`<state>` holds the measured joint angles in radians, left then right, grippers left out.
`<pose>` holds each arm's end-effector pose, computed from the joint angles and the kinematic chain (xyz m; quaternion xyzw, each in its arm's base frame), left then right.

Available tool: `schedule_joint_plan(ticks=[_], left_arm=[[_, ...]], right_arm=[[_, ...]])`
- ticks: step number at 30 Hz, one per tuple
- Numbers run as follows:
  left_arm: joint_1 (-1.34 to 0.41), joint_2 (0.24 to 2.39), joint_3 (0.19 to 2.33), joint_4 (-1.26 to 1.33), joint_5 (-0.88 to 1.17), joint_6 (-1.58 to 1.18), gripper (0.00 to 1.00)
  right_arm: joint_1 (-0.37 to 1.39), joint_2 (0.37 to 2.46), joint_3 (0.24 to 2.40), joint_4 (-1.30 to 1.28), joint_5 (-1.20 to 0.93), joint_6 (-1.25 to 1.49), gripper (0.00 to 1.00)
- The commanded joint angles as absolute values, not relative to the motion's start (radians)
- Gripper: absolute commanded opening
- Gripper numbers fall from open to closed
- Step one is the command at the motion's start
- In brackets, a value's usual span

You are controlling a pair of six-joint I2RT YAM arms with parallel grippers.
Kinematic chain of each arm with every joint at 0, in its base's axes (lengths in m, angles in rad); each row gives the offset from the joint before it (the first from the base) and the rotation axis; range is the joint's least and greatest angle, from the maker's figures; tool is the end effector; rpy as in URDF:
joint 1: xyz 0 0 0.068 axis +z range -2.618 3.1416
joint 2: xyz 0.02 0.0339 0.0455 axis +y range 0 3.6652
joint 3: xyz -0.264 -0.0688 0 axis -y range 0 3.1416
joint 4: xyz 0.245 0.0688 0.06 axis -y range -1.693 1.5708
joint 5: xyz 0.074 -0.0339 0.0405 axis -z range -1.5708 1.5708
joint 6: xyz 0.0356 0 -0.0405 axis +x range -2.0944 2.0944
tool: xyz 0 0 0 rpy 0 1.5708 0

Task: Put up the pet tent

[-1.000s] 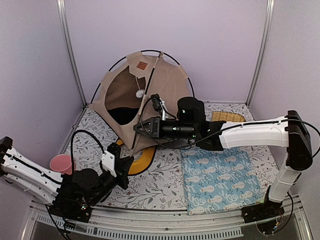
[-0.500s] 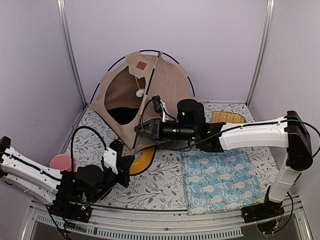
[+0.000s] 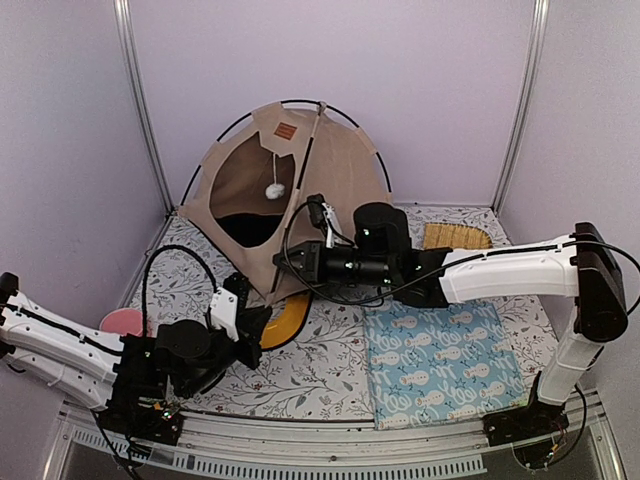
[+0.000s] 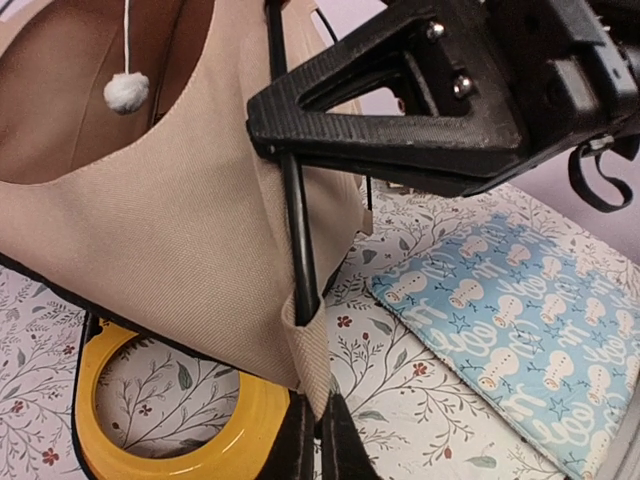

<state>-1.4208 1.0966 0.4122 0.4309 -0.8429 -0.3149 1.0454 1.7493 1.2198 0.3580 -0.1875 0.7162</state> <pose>0.0594 -0.2153 0.2155 0.1659 0.7456 -0.2170 0.6079 0.2029 0.3632 0.2827 -0.1843 0.7415 0.5401 0.3529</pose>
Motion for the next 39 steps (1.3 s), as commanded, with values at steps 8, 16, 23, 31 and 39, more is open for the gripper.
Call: schedule_joint_plan(ticks=[8,16,23,31,39], left_arm=[[-1.379,1.078,0.479,0.381,-0.749,-0.338,0.09],[-1.341,1.037,0.508,0.323,-0.740,-0.368,0.17],[-1.223,0.963,0.537,0.185,-0.690,-0.458,0.23],[-1.040,0.950,0.563,0.062,-0.538,-0.528,0.24],[-0.944,0.963,0.574,0.046,-0.450,-0.566,0.27]], right_arm=[[1.033,1.729,1.203,0.298,-0.083,0.658,0.00],[1.031,1.692,1.202,0.210,-0.036,0.585,0.00],[0.986,1.625,1.170,0.104,-0.008,0.505,0.00],[0.883,1.542,1.100,0.004,0.055,0.487,0.00],[0.822,1.501,1.085,-0.048,0.059,0.441,0.00]])
